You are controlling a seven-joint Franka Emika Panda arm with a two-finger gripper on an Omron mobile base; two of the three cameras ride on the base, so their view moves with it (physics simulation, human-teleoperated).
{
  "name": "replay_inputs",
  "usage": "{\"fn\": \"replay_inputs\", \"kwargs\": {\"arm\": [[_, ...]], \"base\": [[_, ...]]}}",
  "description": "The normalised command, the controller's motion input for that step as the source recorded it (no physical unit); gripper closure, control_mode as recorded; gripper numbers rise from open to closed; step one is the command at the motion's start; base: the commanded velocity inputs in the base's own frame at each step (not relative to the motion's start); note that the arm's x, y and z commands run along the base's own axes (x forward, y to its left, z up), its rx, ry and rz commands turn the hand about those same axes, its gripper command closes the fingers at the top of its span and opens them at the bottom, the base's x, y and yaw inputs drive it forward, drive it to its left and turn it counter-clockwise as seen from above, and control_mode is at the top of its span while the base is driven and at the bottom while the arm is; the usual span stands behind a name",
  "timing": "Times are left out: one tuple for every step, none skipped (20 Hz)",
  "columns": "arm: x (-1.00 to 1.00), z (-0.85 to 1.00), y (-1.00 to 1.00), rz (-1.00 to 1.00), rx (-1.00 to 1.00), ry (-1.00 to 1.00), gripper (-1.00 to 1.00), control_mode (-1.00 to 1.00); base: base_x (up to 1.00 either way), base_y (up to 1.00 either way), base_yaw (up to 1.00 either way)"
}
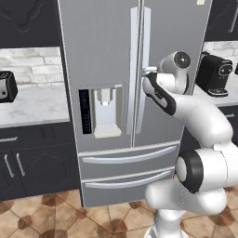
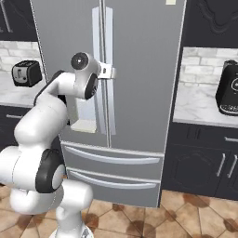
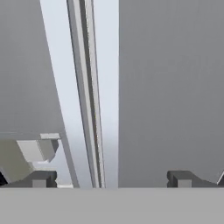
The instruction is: Retrieve the apple and banana from the fridge and place them into the bowl on the dining table.
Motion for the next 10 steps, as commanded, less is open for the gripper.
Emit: {"fn": "replay_inputs", "kwargs": {"arm": [[0.6,0.0,0.0,0.0,0.0,0.0,-1.0,-1.0],[0.6,0.0,0.0,0.01,0.0,0.0,-1.0,-1.0],[0.61,0.0,-0.01,0.01,0.0,0.0,-1.0,-1.0],[0.65,0.0,-0.01,0.01,0.0,0.01,-1.0,-1.0],[0.65,0.0,-0.04,0.01,0.0,0.02,-1.0,-1.0],[0.64,0.0,-0.09,0.02,0.0,0.02,-1.0,-1.0],[0.63,0.0,-0.13,0.03,0.01,0.02,-1.0,-1.0],[0.62,0.0,-0.16,0.03,0.01,0.02,-1.0,-1.0],[0.64,0.0,-0.15,0.04,0.01,0.02,-1.0,-1.0],[0.64,0.0,-0.14,0.04,0.01,0.02,-1.0,-1.0]], "base": [[0.0,0.0,0.0],[0.0,0.0,0.0],[0.0,0.0,0.0],[0.0,0.0,0.0],[0.0,0.0,0.0],[0.0,0.0,0.0],[0.0,0.0,0.0],[0.0,0.0,0.0],[0.0,0.0,0.0],[0.0,0.0,0.0]]}}
